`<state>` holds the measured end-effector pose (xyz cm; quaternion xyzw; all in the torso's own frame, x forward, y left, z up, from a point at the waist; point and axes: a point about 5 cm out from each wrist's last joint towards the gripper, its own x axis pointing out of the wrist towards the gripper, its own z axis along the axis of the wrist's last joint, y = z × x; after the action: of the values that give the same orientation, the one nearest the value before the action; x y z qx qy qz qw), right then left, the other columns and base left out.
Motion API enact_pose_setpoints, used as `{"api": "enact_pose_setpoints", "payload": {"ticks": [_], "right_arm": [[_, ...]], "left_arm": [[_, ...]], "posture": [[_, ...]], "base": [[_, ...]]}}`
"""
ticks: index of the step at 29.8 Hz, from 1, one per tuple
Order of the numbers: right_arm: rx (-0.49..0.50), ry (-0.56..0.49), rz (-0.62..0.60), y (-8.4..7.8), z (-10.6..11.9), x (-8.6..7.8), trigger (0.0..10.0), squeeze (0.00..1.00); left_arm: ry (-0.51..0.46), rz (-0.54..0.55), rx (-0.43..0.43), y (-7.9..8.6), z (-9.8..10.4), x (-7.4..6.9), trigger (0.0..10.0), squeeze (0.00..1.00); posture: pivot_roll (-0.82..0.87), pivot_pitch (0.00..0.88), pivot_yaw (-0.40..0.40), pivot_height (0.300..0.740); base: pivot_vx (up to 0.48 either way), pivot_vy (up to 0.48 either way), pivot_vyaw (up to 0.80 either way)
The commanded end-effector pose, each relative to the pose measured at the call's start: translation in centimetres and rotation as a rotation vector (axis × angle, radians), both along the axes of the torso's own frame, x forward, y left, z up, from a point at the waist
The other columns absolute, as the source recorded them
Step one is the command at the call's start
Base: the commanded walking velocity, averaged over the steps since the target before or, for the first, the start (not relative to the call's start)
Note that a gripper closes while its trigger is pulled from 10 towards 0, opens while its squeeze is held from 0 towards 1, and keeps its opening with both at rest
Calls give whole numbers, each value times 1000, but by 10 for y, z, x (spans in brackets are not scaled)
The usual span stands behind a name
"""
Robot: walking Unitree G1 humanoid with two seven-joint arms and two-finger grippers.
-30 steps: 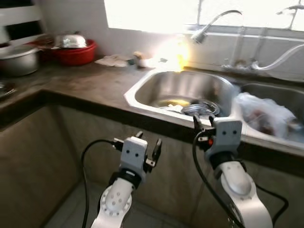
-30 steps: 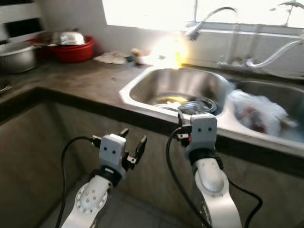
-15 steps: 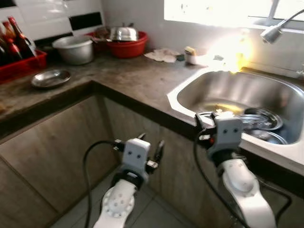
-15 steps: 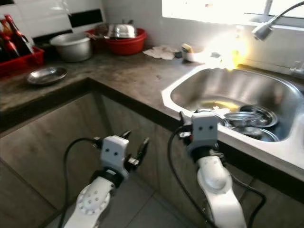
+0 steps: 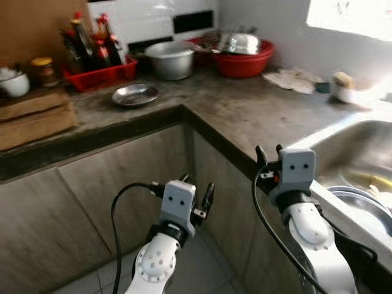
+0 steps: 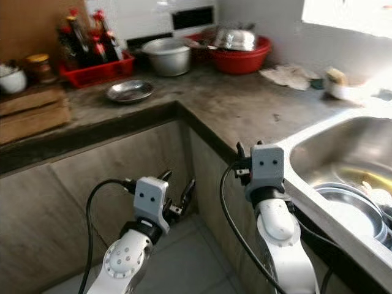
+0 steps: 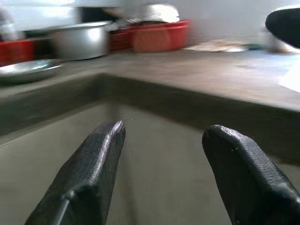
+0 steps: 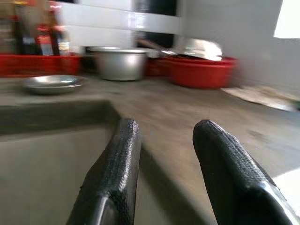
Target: Kitchen organization
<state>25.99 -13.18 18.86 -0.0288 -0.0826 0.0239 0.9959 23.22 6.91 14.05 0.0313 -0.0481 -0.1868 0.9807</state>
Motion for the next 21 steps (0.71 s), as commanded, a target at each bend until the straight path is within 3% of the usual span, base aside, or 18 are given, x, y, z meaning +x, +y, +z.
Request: {"api": "enact_pose_setpoints", "payload": {"ticks": [1, 14, 21], "right_arm": [[2, -16, 20, 5, 4, 1, 10000, 0], [6, -10, 27, 9, 4, 5, 10000, 0], [22, -2, 18, 7, 3, 6, 10000, 0]], "left_arm": [[5, 21, 10, 5, -1, 1, 10000, 0], [4, 24, 11, 6, 0, 1, 10000, 0], [5, 25, 15, 7, 0, 2, 10000, 0]], "posture": [[112, 0, -27, 740], [119, 0, -30, 740], [117, 2, -27, 740]], "base": [[259, 0, 800], [279, 0, 763], [290, 0, 0]]}}
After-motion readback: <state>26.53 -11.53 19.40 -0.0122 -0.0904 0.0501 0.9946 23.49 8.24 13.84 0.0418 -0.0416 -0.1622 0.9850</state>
